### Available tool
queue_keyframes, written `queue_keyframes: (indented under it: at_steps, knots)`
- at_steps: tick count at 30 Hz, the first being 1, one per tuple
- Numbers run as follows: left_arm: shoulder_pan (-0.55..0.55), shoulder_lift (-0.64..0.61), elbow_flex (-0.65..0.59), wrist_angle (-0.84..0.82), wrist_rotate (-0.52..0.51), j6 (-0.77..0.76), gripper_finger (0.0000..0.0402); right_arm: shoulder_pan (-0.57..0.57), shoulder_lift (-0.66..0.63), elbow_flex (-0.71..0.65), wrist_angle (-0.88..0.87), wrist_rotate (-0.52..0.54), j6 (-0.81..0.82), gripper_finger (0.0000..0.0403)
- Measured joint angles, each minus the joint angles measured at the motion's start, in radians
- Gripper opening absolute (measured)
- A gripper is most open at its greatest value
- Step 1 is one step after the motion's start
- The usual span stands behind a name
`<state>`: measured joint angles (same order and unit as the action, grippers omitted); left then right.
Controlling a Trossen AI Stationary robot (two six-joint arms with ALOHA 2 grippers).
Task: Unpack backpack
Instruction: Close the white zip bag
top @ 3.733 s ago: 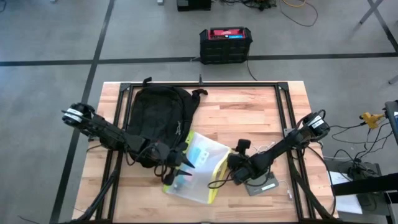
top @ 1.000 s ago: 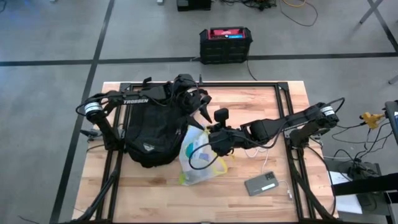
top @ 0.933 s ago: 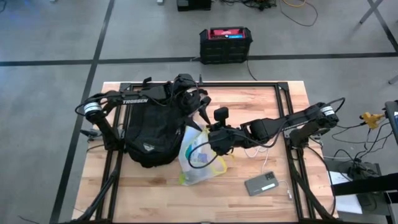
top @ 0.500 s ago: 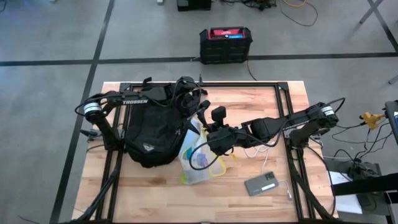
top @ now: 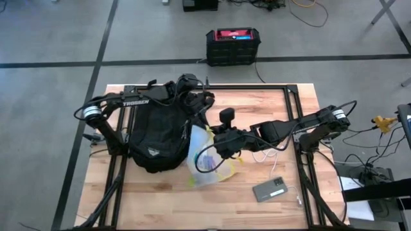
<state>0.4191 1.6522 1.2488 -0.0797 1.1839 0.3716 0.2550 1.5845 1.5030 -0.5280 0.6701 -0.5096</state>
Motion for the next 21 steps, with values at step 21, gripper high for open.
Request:
queue_keyframes:
  at_steps: [21]
  knots:
    - [0.014, -0.286, -0.002, -0.130, -0.227, -0.171, 0.0000, -0.004, 0.002, 0.189, -0.285, -0.120, 0.540, 0.0000]
